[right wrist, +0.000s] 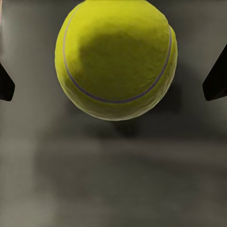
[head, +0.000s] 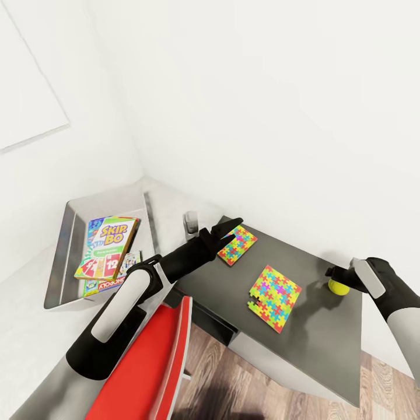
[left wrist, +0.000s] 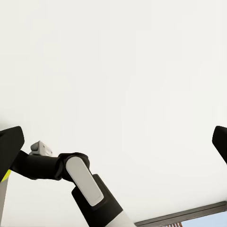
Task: Put all the toys in the child's room - the three board games (two on the bed and one on the table), the two jigsaw puzzles on the table, and the tennis ball on the table - inside the toy box on the table in the child's room.
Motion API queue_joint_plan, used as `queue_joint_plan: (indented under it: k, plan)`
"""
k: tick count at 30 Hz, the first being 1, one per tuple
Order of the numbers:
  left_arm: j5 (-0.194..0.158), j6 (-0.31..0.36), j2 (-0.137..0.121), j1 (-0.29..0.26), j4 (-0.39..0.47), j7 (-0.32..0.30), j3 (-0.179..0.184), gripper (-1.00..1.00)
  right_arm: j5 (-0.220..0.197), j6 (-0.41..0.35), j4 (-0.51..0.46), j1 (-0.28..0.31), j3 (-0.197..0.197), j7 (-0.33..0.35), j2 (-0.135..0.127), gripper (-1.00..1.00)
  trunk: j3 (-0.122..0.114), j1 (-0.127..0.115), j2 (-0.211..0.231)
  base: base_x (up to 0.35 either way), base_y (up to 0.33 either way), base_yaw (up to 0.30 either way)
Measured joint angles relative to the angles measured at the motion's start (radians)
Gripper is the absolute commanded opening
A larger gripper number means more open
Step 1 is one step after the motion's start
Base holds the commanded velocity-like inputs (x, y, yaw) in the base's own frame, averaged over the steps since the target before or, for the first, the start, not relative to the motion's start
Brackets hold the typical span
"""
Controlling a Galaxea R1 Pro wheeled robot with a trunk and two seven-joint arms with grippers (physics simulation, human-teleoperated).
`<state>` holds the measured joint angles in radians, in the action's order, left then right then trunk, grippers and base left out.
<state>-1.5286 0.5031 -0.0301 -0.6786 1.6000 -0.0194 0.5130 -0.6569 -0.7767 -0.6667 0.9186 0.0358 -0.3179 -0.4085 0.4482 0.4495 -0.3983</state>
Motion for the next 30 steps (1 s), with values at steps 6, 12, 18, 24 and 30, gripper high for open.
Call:
queue_joint_plan:
  k: [6, 12, 18, 24, 30]
  plan:
    - [0.000, 0.000, 0.000, 0.000, 0.000, 0.000, 0.000, 1.00, 0.000, -0.001, 0.000, 0.000, 0.001, 0.000, 0.000, 1.00, 0.000, 0.000, 0.000, 0.000, 0.000, 0.000]
    - [0.000, 0.000, 0.000, 0.000, 0.000, -0.001, 0.000, 1.00, 0.000, -0.003, 0.000, 0.000, 0.001, 0.000, 0.001, 1.00, 0.000, 0.000, 0.000, 0.000, 0.000, 0.000]
    - [0.000, 0.000, 0.000, 0.000, 0.001, -0.001, 0.000, 1.00, 0.000, -0.004, 0.000, -0.001, 0.002, 0.000, 0.001, 1.00, 0.000, 0.000, 0.000, 0.000, 0.000, 0.000]
    - [0.000, 0.000, 0.000, 0.000, 0.001, -0.001, 0.000, 1.00, 0.000, -0.005, 0.000, -0.002, 0.002, -0.001, 0.001, 1.00, 0.000, 0.000, 0.000, 0.000, 0.000, 0.000]
    - [0.000, 0.000, 0.000, 0.000, 0.001, -0.001, 0.000, 1.00, 0.000, -0.006, 0.000, -0.002, 0.003, -0.001, 0.001, 1.00, 0.000, 0.000, 0.000, 0.000, 0.000, 0.000]
